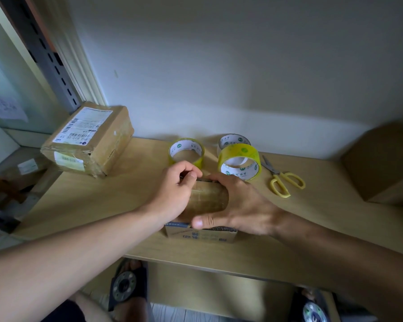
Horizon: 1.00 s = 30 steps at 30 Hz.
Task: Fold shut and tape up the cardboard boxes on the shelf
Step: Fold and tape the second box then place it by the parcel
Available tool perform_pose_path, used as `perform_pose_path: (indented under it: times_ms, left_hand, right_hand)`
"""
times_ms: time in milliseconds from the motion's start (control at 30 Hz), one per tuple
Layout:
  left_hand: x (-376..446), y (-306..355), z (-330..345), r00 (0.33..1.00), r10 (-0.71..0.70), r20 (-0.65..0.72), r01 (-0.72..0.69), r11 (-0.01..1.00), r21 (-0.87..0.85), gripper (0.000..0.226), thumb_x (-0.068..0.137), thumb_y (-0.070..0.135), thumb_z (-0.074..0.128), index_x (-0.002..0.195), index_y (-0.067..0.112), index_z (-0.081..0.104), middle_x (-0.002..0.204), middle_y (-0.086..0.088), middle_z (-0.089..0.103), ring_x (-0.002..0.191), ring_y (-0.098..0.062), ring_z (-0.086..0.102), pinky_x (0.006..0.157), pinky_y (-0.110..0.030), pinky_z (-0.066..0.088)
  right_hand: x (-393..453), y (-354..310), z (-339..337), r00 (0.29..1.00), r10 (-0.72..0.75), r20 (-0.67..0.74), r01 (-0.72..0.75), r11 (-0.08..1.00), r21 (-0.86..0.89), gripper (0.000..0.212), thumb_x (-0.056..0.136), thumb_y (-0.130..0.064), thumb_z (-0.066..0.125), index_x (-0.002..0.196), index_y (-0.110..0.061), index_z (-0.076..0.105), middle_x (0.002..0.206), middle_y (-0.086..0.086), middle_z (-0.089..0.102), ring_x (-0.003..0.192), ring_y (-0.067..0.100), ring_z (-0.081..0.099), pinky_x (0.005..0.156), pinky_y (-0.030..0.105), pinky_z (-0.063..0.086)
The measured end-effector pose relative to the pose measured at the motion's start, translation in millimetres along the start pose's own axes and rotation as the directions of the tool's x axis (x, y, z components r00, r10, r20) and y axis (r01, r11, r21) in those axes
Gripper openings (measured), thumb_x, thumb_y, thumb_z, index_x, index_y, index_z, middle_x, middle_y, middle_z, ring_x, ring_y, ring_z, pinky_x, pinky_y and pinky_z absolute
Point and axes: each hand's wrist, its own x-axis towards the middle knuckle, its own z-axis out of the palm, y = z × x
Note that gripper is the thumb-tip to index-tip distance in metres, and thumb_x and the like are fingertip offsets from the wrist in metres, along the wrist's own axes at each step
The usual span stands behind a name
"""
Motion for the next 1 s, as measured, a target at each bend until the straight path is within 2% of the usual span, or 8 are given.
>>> perform_pose_path:
  times_ms: [100,300,400,533,633,800,933,1000]
  left_hand:
    - [0,-1,0,1.000,0.006,-0.007,-0.006,1.000,-0.001,0.019,0.103,0.006,0.052,0.095,0.010,0.068,0.059,0.014,0.047,0.050,-0.002,0.038,0.049,-0.015,0.033]
    - [-2,2,0,1.000,-0.009,-0.018,0.009,1.000,0.017,0.022,0.103,0.008,0.052,0.092,0.015,0.069,0.082,0.006,0.061,0.071,-0.004,0.048,0.064,-0.013,0.039]
    - [-3,2,-1,0.999,-0.033,-0.023,0.033,0.999,-0.009,0.022,0.104,0.008,0.052,0.092,0.016,0.069,0.087,0.004,0.064,0.081,-0.010,0.052,0.066,-0.011,0.041]
    - [-4,3,-1,0.999,-0.049,-0.019,0.049,0.999,-0.010,0.024,0.104,0.009,0.052,0.091,0.018,0.069,0.086,0.005,0.062,0.078,-0.009,0.051,0.064,-0.013,0.040]
    - [-3,4,-1,0.998,-0.053,-0.020,0.053,0.999,-0.009,0.023,0.104,0.009,0.053,0.092,0.018,0.070,0.088,0.004,0.064,0.081,-0.010,0.053,0.071,-0.021,0.042]
    - [-3,4,-1,0.998,-0.051,-0.026,0.051,0.999,0.002,0.023,0.104,0.010,0.052,0.092,0.018,0.070,0.078,0.008,0.059,0.067,-0.003,0.048,0.059,-0.014,0.038]
    - [-3,0,-2,0.999,-0.051,-0.013,0.051,0.999,0.001,0.023,0.105,0.010,0.051,0.094,0.018,0.070,0.069,-0.004,0.050,0.055,-0.009,0.040,0.050,-0.019,0.032]
    - [-4,-1,-3,0.998,-0.059,0.002,0.059,0.998,-0.020,0.022,0.106,0.010,0.051,0.095,0.017,0.069,0.061,-0.001,0.042,0.046,-0.006,0.033,0.045,-0.017,0.028]
  right_hand:
    - [1,1,2,1.000,0.006,-0.009,-0.006,0.998,-0.058,0.102,0.052,-0.075,0.087,0.141,-0.047,0.045,0.121,-0.025,0.062,0.117,-0.003,0.056,0.100,0.024,0.049]
    - [3,3,6,0.997,0.012,-0.074,-0.005,0.994,0.105,0.062,0.060,-0.056,0.094,0.110,-0.051,0.058,0.100,-0.025,0.068,0.097,-0.012,0.061,0.080,0.008,0.046]
    - [6,3,8,0.992,0.030,-0.125,-0.008,0.985,0.172,0.050,0.061,-0.054,0.094,0.099,-0.054,0.062,0.097,-0.024,0.071,0.098,-0.008,0.064,0.086,0.014,0.050]
    - [12,7,12,0.979,0.044,-0.197,0.002,0.975,0.224,0.032,0.065,-0.054,0.092,0.083,-0.057,0.066,0.087,-0.028,0.074,0.091,-0.007,0.067,0.085,0.017,0.054]
    - [15,10,13,0.979,0.053,-0.196,0.000,0.965,0.264,0.029,0.068,-0.051,0.091,0.087,-0.054,0.070,0.089,-0.025,0.076,0.092,-0.004,0.069,0.090,0.024,0.057]
    - [21,15,12,0.988,0.067,-0.140,-0.006,0.918,0.397,0.041,0.076,-0.043,0.088,0.115,-0.040,0.076,0.102,-0.013,0.079,0.104,0.008,0.072,0.101,0.039,0.056]
    - [23,19,7,0.992,0.050,-0.115,0.002,0.911,0.412,0.024,0.089,-0.028,0.080,0.111,-0.036,0.078,0.102,-0.010,0.079,0.102,0.009,0.073,0.099,0.035,0.056]
    - [22,21,4,0.992,0.058,-0.116,-0.002,0.904,0.428,0.021,0.094,-0.022,0.074,0.113,-0.031,0.078,0.103,-0.005,0.080,0.103,0.013,0.074,0.095,0.032,0.057]
